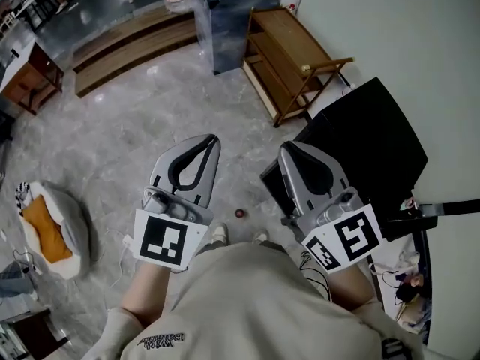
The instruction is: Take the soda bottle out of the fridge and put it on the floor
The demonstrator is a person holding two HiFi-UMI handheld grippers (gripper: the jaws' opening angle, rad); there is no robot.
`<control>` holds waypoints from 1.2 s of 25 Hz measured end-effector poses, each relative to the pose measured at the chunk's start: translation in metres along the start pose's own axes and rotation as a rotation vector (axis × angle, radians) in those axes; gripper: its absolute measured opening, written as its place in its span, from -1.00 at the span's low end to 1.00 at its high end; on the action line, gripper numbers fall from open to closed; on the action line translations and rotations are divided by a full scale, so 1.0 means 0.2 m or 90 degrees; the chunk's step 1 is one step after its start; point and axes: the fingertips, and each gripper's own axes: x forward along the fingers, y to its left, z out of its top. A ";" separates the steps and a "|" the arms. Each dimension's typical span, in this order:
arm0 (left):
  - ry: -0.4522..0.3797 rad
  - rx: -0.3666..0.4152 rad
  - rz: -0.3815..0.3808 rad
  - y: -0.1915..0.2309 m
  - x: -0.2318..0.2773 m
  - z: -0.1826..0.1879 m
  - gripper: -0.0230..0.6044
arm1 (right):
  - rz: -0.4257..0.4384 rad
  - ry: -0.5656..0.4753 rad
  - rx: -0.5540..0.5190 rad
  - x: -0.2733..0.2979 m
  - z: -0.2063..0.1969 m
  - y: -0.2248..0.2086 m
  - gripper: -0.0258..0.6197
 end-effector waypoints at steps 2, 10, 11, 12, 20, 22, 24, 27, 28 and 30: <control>-0.014 0.024 0.007 -0.02 -0.03 0.06 -0.90 | -0.021 -0.023 -0.022 -0.04 0.06 -0.03 -0.91; -0.052 0.042 0.000 0.01 -0.08 0.17 -0.90 | -0.069 -0.100 -0.044 -0.13 0.22 -0.09 -0.93; -0.052 0.045 0.002 0.01 -0.08 0.16 -0.90 | -0.070 -0.098 -0.047 -0.13 0.22 -0.09 -0.93; -0.049 0.047 0.006 0.02 -0.08 0.15 -0.90 | -0.071 -0.095 -0.049 -0.13 0.22 -0.09 -0.93; -0.039 0.032 0.011 0.02 -0.04 0.11 -0.90 | -0.074 -0.088 -0.034 -0.11 0.20 -0.12 -0.93; -0.034 0.030 0.007 0.02 -0.05 0.11 -0.90 | -0.075 -0.088 -0.035 -0.10 0.20 -0.12 -0.93; -0.036 0.023 0.005 0.02 -0.05 0.11 -0.90 | -0.073 -0.088 -0.036 -0.10 0.20 -0.12 -0.93; -0.034 0.023 0.009 0.02 -0.06 0.11 -0.91 | -0.076 -0.086 -0.046 -0.11 0.19 -0.12 -0.93; -0.032 0.023 0.012 0.02 -0.06 0.11 -0.90 | -0.079 -0.086 -0.052 -0.12 0.19 -0.11 -0.93; -0.029 0.024 0.016 0.02 -0.07 0.11 -0.90 | -0.082 -0.086 -0.061 -0.13 0.19 -0.11 -0.93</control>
